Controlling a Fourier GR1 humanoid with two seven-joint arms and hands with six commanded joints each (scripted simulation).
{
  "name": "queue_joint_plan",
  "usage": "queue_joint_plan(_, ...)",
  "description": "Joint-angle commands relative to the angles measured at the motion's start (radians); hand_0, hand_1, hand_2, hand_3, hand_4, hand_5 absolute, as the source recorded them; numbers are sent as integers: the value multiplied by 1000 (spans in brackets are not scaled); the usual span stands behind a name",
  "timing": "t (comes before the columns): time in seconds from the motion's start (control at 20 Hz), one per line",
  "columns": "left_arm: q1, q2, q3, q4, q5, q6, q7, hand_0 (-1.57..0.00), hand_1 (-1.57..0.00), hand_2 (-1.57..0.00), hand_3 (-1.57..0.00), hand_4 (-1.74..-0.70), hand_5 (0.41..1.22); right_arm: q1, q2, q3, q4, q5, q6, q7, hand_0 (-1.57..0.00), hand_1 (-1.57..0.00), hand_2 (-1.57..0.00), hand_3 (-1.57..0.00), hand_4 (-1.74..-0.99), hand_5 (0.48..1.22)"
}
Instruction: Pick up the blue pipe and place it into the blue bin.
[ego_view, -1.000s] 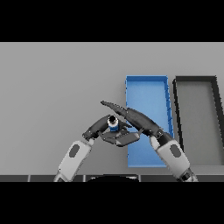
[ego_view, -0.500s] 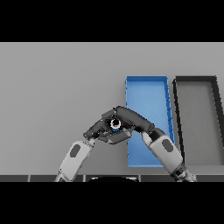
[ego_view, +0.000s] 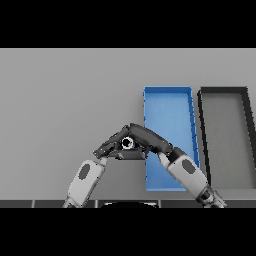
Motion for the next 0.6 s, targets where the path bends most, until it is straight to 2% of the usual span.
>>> queue_joint_plan(0.0,-6,-3,-5,2,-9,8,-12,-1571,-1571,-1571,-1426,-1731,1221,-4,6,8,-6,2,-14,17,-1533,-1533,-1535,-1501,-1721,1160)
queue_joint_plan(0.05,15,7,-14,-5,-18,14,-38,-1571,-1571,-1571,-1422,-1731,1221,-3,9,7,-6,-4,-28,38,-1540,-1540,-1542,-1515,-1725,1172)
queue_joint_plan(0.15,12,18,-15,-15,-53,41,-56,-1571,-1571,-1571,-1454,-1724,1221,8,2,13,-16,8,-45,9,-1551,-1551,-1552,-1535,-1731,1190)
queue_joint_plan(0.2,6,20,-15,-15,-77,55,-44,-1462,-1342,-1293,-1166,-1599,1221,-5,-1,12,-7,17,-52,11,-1555,-1555,-1556,-1542,-1733,1196)
queue_joint_plan(0.25,9,31,-18,-13,-72,35,-54,-1169,-1073,-1034,-933,-1475,1221,-8,-6,13,-10,15,-51,25,-1558,-1558,-1559,-1548,-1734,1201)
queue_joint_plan(0.3,3,39,-18,-14,-75,4,-42,-935,-858,-827,-746,-1372,1221,-7,2,19,-4,14,-61,31,-1561,-1561,-1561,-1553,-1736,1205)
queue_joint_plan(0.4,-2,38,-20,-11,-104,-29,-27,-598,-549,-529,-477,-1206,1221,-1,-4,16,-16,2,-74,57,-1565,-1565,-1565,-1559,-1738,1211)
queue_joint_plan(0.5,10,39,-19,-13,-131,-37,-38,-383,-351,-338,-305,-1085,1029,-18,4,22,-11,17,-82,97,-1567,-1567,-1567,-1563,-1739,1214)
queue_joint_plan(0.55,4,30,-12,-12,-125,-29,4,-306,-281,-270,-244,-1047,938,-5,-1,29,-22,27,-83,78,-1568,-1568,-1568,-1565,-1739,1216)
